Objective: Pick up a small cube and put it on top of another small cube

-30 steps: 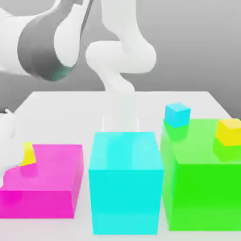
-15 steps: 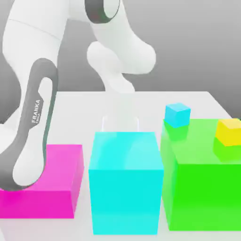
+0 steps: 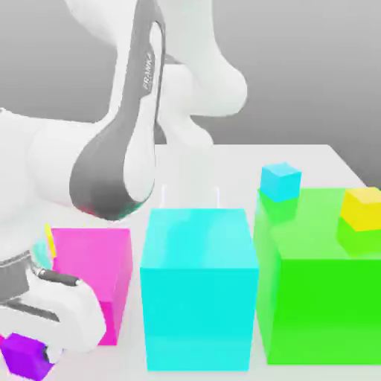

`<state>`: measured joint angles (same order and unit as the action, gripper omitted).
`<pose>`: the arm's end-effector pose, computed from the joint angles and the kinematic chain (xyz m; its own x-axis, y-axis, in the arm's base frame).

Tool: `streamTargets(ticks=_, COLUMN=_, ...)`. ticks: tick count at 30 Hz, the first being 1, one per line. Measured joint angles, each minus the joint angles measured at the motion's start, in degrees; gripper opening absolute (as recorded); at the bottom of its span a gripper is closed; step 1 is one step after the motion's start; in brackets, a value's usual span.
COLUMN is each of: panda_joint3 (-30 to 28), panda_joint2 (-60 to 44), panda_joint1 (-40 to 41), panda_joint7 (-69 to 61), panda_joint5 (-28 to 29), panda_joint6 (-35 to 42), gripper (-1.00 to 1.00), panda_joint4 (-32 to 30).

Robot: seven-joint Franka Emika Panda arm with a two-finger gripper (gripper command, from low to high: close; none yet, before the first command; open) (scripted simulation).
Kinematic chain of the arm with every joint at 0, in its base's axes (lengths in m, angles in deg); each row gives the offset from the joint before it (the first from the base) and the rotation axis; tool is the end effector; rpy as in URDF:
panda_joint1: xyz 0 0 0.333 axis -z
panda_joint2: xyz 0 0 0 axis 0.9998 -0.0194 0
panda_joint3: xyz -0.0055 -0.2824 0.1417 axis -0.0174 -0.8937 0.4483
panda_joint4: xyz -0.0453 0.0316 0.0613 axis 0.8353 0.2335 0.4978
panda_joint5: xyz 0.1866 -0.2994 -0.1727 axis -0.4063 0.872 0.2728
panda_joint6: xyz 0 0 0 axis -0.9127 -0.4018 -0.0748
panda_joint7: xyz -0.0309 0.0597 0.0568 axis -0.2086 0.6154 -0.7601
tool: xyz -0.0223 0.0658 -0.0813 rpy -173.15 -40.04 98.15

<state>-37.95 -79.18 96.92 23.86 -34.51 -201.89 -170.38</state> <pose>0.5637 -0.1193 0.2844 0.5566 -0.8291 -0.0529 -0.8307 -0.5543 -0.0524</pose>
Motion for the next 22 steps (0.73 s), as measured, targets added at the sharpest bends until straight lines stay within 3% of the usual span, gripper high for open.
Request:
streamTargets(ticks=5, panda_joint3=6.34, panda_joint2=9.21, panda_joint1=-6.75, panda_joint7=-3.85, panda_joint5=1.29, panda_joint6=5.20, gripper=-1.00, panda_joint4=-3.79)
streamTargets(ticks=9, panda_joint3=11.95, panda_joint2=19.16, panda_joint1=-18.72, panda_joint7=-8.71, panda_joint5=2.02, panda_joint6=11.71, gripper=-1.00, panda_joint4=-7.02)
streamTargets(ticks=14, panda_joint3=18.08, panda_joint2=30.74, panda_joint1=-26.38, panda_joint7=-14.58, panda_joint5=2.57, panda_joint6=19.00, gripper=-1.00, panda_joint4=-10.99)
streamTargets(ticks=18, panda_joint3=19.89, panda_joint2=29.40, panda_joint1=-27.61, panda_joint7=-15.14, panda_joint5=2.97, panda_joint6=12.33, gripper=-1.00, panda_joint4=-16.32)
streamTargets(ticks=19, panda_joint3=20.07, panda_joint2=28.87, panda_joint1=-27.62, panda_joint7=-15.10, panda_joint5=3.04, panda_joint6=10.92, gripper=1.00, panda_joint4=-17.20)
streamTargets(ticks=22, panda_joint3=20.07, panda_joint2=28.87, panda_joint1=-27.62, panda_joint7=-15.10, panda_joint5=3.04, panda_joint6=10.92, gripper=1.00, panda_joint4=-17.20)
